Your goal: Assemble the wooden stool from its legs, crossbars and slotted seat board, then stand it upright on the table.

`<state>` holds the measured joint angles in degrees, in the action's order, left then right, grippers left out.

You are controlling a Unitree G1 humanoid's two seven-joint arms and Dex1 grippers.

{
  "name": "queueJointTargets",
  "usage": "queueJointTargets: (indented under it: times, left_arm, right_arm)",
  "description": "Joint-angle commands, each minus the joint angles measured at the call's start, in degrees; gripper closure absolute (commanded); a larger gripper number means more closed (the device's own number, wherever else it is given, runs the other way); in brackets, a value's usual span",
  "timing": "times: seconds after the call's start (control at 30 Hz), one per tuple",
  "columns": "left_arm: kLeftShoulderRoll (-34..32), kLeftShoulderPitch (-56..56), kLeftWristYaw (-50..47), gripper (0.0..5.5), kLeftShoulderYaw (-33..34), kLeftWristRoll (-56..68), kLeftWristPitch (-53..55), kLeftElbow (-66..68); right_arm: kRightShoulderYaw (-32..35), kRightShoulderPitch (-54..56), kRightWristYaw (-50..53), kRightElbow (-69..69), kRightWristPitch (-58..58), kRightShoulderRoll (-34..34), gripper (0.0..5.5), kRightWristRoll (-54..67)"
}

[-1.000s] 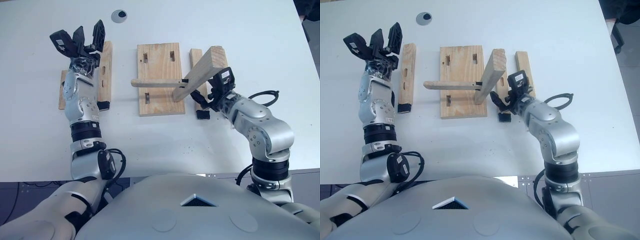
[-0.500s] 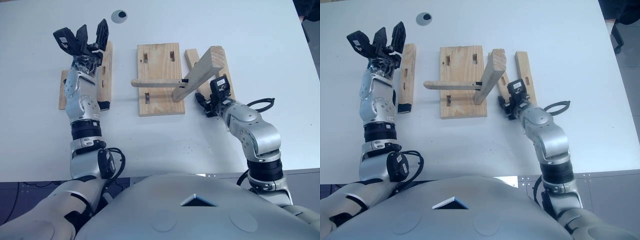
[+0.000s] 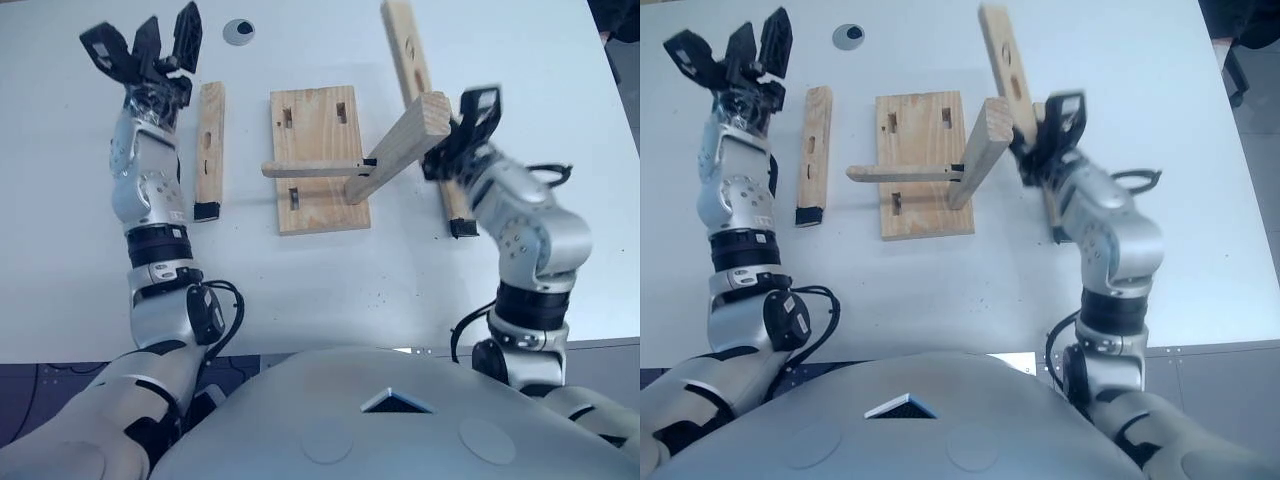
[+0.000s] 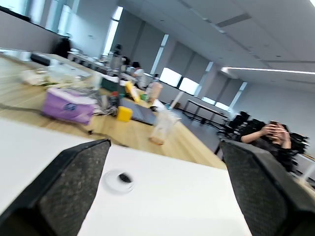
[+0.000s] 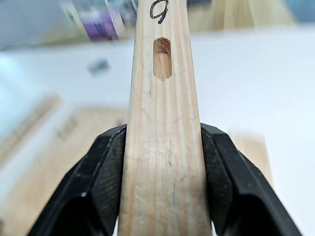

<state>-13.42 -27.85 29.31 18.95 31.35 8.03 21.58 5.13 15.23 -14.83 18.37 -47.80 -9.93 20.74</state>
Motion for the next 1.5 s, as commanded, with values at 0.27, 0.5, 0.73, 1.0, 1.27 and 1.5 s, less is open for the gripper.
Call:
queueJointTargets:
  times: [0.27, 0.5, 0.73, 1.0, 1.27, 1.5]
  left_arm:
    - [0.09, -19.28, 23.01, 1.39, -5.75, 13.57, 18.23, 1.17]
    - [0.88, -16.33, 28.37, 1.39, -8.67, 19.76, 31.29, -5.22]
    - [1.76, -18.68, 27.05, 1.39, -6.62, 21.55, 33.90, -4.07]
    - [1.82, -20.62, 28.01, 1.77, -5.62, 21.79, 34.47, -2.60]
    - [2.38, -19.76, 29.41, 3.07, -6.07, 21.65, 34.73, -3.47]
    - [2.66, -20.66, 28.93, 3.40, -4.89, 20.36, 31.72, -1.29]
  right_arm:
    - [6.31, 28.44, -41.51, -29.38, 12.51, -10.53, 3.47, 18.54]
    - [3.97, 30.81, -46.83, -31.55, 11.02, -10.81, 3.47, 19.16]
    - [0.51, 30.69, -50.30, -32.90, 10.92, -11.70, 3.47, 16.92]
    - [-1.21, 30.03, -51.90, -33.75, 9.58, -12.00, 3.47, 17.35]
    - [-1.31, 30.21, -52.58, -33.91, 7.89, -11.60, 3.47, 18.11]
    - [-1.72, 30.82, -52.36, -35.26, 7.48, -11.63, 3.47, 17.78]
